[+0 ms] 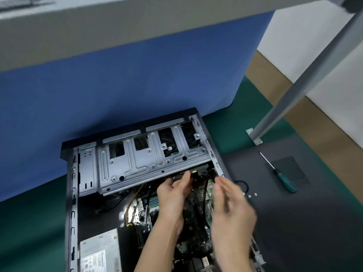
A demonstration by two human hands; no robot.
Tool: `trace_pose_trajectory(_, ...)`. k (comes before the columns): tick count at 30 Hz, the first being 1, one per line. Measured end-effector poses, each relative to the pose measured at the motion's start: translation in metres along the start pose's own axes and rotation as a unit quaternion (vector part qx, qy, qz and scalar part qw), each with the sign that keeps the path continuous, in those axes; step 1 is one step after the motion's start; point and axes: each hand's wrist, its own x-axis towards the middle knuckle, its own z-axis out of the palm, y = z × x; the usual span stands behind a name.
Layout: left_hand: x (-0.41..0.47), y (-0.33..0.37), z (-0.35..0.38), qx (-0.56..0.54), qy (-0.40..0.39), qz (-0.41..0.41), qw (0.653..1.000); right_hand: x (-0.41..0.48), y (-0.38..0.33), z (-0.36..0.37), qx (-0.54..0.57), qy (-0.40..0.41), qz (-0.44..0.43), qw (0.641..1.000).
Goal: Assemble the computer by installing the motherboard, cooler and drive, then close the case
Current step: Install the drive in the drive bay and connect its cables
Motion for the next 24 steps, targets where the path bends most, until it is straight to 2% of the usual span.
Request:
trace_pose_trajectory(3, -0.007, 0.002, -0.007, 0.161, 0.062, 0.066, 0.983, 0.057, 0.012, -0.031, 0.026, 0.074, -0.047, 0.996)
trace_pose_trajectory(4, -0.011, 0.004, -0.008, 0.196, 0.075, 0.088, 0.974, 0.081, 0.023, -0.035, -0.006, 0.063, -0.032, 0.997)
trace_pose_trajectory(6, -0.017, 0.008, -0.008, 0.239, 0.099, 0.128, 0.957, 0.123, 0.054, -0.034, -0.139, -0.049, 0.017, 0.989)
trace_pose_trajectory(8, -0.02, 0.012, -0.005, 0.262, 0.114, 0.158, 0.945, 0.143, 0.086, -0.023, -0.309, -0.193, -0.002, 0.931)
trace_pose_trajectory(10, -0.018, 0.015, 0.0, 0.263, 0.12, 0.167, 0.943, 0.149, 0.107, -0.013, -0.436, -0.274, -0.051, 0.856)
trace_pose_trajectory(14, -0.014, 0.016, 0.005, 0.244, 0.118, 0.159, 0.949, 0.152, 0.125, -0.002, -0.519, -0.289, -0.167, 0.787)
trace_pose_trajectory(16, -0.016, 0.014, 0.005, 0.248, 0.121, 0.158, 0.948, 0.154, 0.125, -0.002, -0.526, -0.307, -0.199, 0.767)
trace_pose_trajectory(17, -0.017, 0.014, 0.005, 0.25, 0.124, 0.161, 0.947, 0.157, 0.123, -0.005, -0.505, -0.32, -0.191, 0.778)
trace_pose_trajectory(21, -0.025, 0.018, 0.006, 0.256, 0.126, 0.184, 0.941, 0.18, 0.086, -0.04, -0.296, -0.314, -0.07, 0.899)
trace_pose_trajectory(24, -0.036, 0.031, 0.019, 0.239, 0.039, 0.198, 0.95, 0.189, 0.038, -0.073, -0.131, -0.252, -0.074, 0.956)
